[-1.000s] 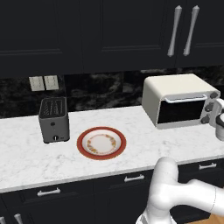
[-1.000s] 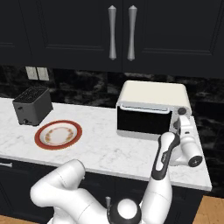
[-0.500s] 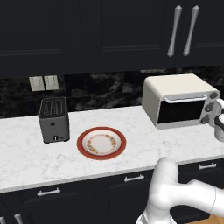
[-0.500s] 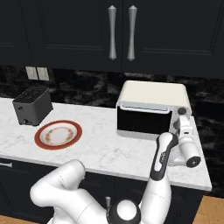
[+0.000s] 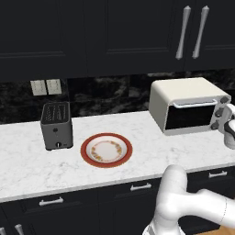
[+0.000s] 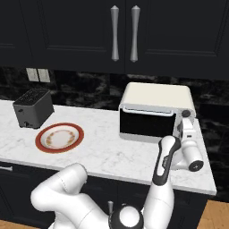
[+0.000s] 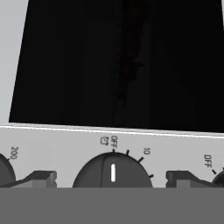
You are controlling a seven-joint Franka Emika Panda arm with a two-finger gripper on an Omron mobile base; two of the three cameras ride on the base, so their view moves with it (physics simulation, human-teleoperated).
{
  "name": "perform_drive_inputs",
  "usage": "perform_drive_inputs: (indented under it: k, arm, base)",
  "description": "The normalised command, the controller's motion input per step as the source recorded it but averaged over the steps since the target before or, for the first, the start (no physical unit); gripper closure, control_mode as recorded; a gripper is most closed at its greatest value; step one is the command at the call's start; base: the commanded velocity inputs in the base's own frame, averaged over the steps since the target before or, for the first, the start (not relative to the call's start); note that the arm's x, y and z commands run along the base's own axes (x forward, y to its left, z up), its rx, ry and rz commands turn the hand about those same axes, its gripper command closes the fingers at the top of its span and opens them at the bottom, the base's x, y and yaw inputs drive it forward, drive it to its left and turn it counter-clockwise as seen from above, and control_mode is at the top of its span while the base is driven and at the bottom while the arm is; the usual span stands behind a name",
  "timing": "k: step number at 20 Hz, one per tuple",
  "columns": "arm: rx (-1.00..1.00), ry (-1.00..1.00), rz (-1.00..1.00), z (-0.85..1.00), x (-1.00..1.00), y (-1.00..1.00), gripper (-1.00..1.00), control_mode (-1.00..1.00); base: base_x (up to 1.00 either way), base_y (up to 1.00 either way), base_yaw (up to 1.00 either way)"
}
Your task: Pick up the kebab skewer and baguette bread, and place them inside the toaster oven. Close the toaster oven door and start by setting the timer.
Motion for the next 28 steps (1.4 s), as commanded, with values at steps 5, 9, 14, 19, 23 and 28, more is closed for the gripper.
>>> perform_drive_inputs:
  k: [5, 9, 14, 19, 23, 28]
  arm:
    - [0.0, 0.0, -0.04, 0.0, 0.3, 0.0, -1.0, -1.0]
    - [0.0, 0.0, -0.03, -0.03, 0.36, 0.0, 1.0, -1.0]
    - [0.0, 0.0, -0.03, 0.0, -0.12, -0.27, 1.0, -1.0]
    - [0.02, -0.02, -0.08, 0.0, -0.4, -0.41, 1.0, -1.0]
    - [0.06, 0.0, -0.13, 0.0, -0.02, -0.18, 1.0, -1.0]
    - [0.11, 0.0, -0.14, 0.04, 0.03, -0.07, 1.0, -1.0]
  base:
    - [0.0, 0.0, 0.0]
    - [0.0, 0.0, 0.0]
    - [0.0, 0.0, 0.0]
    - [0.0, 0.0, 0.0]
    - [0.0, 0.0, 0.0]
    - [0.0, 0.0, 0.0]
